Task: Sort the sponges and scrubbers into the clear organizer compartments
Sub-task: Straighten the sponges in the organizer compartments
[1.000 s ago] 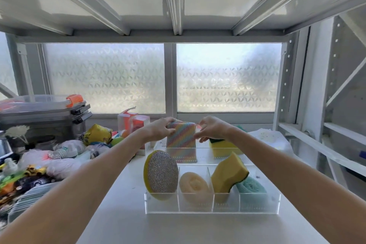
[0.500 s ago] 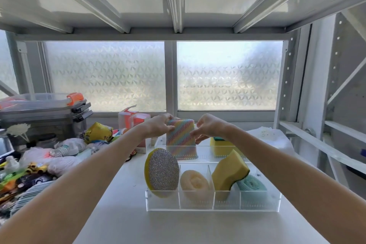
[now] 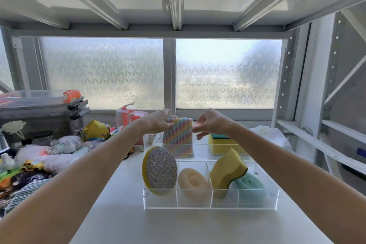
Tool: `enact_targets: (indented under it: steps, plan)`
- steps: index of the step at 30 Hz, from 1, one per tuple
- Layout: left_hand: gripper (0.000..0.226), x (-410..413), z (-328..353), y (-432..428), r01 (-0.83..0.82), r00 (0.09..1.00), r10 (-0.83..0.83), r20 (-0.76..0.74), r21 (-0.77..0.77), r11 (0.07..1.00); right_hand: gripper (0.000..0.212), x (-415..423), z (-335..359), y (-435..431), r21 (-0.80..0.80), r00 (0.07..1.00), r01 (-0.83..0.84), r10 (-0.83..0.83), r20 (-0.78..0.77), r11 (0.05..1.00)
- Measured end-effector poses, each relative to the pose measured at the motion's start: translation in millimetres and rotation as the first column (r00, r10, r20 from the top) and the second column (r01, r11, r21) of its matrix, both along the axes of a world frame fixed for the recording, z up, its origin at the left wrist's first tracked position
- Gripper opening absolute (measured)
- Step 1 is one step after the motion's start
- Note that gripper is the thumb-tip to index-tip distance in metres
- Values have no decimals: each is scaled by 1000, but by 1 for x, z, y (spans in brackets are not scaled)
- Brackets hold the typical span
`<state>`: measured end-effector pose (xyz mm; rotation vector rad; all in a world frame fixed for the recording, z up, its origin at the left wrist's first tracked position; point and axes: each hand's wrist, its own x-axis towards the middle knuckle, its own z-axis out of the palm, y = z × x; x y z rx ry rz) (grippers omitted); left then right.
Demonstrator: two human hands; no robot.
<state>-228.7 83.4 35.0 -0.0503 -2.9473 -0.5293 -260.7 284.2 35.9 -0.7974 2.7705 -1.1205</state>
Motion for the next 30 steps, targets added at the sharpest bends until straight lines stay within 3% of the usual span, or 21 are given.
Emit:
enact_targets:
  steps: [3, 5, 8, 11, 15, 19, 21, 23, 25, 26, 28, 30]
  plan:
    - [52, 10, 9, 18, 29, 969, -40, -242, -47, 998, 34, -4, 17, 41, -91, 988, 103, -113, -109, 990]
    - [41, 16, 12, 43, 137, 932, -129, -338, -2, 991, 40, -7, 18, 70, -25, 967, 184, -186, -176, 983]
    - [31, 16, 2, 85, 203, 972, -179, -153, 162, 966, 42, -11, 4, 101, 107, 966, 239, -224, -131, 965]
    - [34, 6, -16, 118, 106, 986, -132, 97, 234, 966, 34, -14, -12, 115, 74, 973, 225, -221, -61, 972]
    - [37, -1, -24, 133, 34, 997, -49, 65, 212, 977, 31, -16, -24, 118, 38, 966, 235, -229, -122, 971]
    - [41, 17, -13, 126, 73, 990, -103, 95, 279, 957, 39, -5, -29, 117, 72, 951, 247, -228, -208, 966]
    - [46, 34, -6, 123, 151, 988, -152, -12, 221, 964, 38, 10, -29, 122, 2, 892, 274, -254, -373, 962]
    - [51, 53, -5, 119, 286, 955, -258, -147, 222, 932, 23, 32, -30, 132, -78, 868, 214, -226, -442, 974]
    - [56, 72, -11, 120, 439, 896, -410, -171, 195, 877, 15, 50, -32, 142, 17, 932, 122, -109, -346, 992]
    - [59, 77, -16, 123, 484, 873, -468, -139, 136, 864, 19, 57, -35, 144, 120, 973, 73, -44, -226, 990]
    - [64, 81, -28, 135, 535, 843, -534, -59, -8, 845, 39, 65, -42, 140, 276, 999, -23, 9, 54, 961]
    - [60, 77, -35, 146, 549, 832, -554, -24, -110, 829, 53, 68, -47, 130, 303, 985, -62, 9, 171, 951]
